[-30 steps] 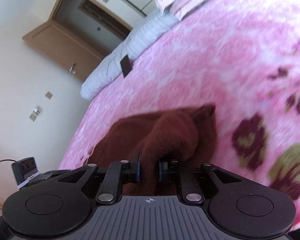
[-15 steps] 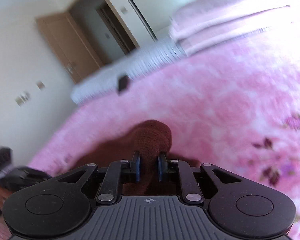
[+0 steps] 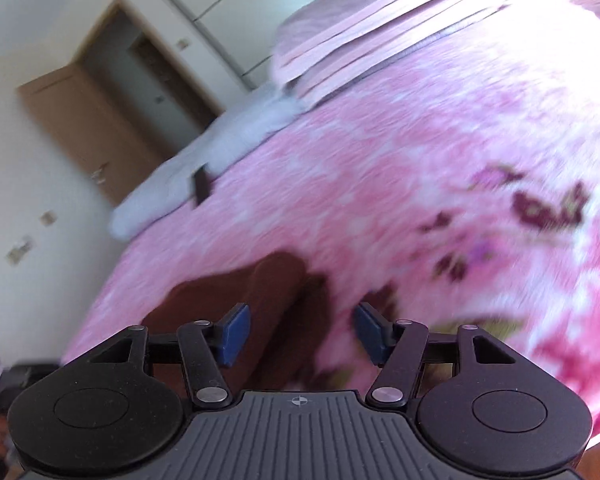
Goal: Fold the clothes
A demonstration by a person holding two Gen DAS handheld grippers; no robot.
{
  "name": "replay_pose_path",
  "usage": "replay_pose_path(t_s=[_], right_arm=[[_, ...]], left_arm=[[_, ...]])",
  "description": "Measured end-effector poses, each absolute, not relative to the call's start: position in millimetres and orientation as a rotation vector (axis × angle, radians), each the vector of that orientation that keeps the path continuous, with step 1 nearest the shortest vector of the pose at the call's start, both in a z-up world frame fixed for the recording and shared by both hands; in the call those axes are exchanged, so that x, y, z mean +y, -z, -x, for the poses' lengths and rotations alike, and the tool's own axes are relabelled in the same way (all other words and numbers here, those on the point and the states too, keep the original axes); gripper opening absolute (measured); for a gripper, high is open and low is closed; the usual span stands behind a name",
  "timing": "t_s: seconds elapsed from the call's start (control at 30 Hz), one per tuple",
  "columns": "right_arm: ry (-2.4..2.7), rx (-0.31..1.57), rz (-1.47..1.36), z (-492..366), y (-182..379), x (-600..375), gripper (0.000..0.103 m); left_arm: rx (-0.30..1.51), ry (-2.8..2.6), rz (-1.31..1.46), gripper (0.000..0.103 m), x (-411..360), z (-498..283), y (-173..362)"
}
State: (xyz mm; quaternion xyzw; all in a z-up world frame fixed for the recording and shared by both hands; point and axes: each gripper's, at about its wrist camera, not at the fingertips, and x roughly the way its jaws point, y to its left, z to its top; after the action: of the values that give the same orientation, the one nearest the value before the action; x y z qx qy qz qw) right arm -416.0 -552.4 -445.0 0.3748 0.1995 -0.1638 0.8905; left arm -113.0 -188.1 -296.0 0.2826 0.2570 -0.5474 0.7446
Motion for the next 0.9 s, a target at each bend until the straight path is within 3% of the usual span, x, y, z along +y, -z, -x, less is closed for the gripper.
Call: replay_pose_path(t_s=[0.03, 0.13, 0.23, 0.4, 0.57, 0.6, 0.63, 0.67, 0.8, 0.9], right_arm=[[0.313, 0.422, -0.779, 418.1, 446.1, -545.9, 0.065], [0.280, 0.429, -0.847, 420.6, 460.3, -535.6, 0.078], [0.276, 0.401, -0.924, 417.2, 471.6, -537.8, 0.078], [0.261, 0.350, -0.999, 389.3, 484.9, -557.4, 0.082], [0.273, 0.361, -1.006, 360.0, 487.4, -575.6, 0.080], [0.271, 0.380, -1.001, 354.2, 486.3, -578.4, 0.072], [0.276, 0.400, -0.999, 349.7, 485.6, -581.8, 0.040], [0.273, 0.412, -1.007, 346.7, 485.6, -585.6, 0.022], [0.222, 0.415, -0.952, 335.1, 467.0, -596.4, 0.019], [0.197, 0.387, -0.860, 316.4, 437.7, -617.0, 0.018]], left_arm=[[0.494, 1.218, -0.686, 0.037, -186.8, 127.6, 295.0], [0.286, 1.278, -0.887, 0.054, -185.0, 170.3, 297.3], [0.115, 1.350, -1.062, 0.063, -189.7, 207.9, 313.2], [-0.035, 1.423, -1.212, 0.070, -204.2, 233.0, 343.3], [-0.100, 1.469, -1.280, 0.070, -219.2, 238.5, 366.6], [-0.089, 1.476, -1.267, 0.070, -220.4, 236.4, 367.5], [-0.077, 1.482, -1.255, 0.069, -221.5, 234.2, 368.3], [-0.063, 1.487, -1.240, 0.068, -223.4, 232.3, 368.3], [0.028, 1.510, -1.143, 0.057, -230.5, 227.1, 355.7], [0.058, 1.512, -1.045, 0.057, -240.7, 221.9, 341.6]])
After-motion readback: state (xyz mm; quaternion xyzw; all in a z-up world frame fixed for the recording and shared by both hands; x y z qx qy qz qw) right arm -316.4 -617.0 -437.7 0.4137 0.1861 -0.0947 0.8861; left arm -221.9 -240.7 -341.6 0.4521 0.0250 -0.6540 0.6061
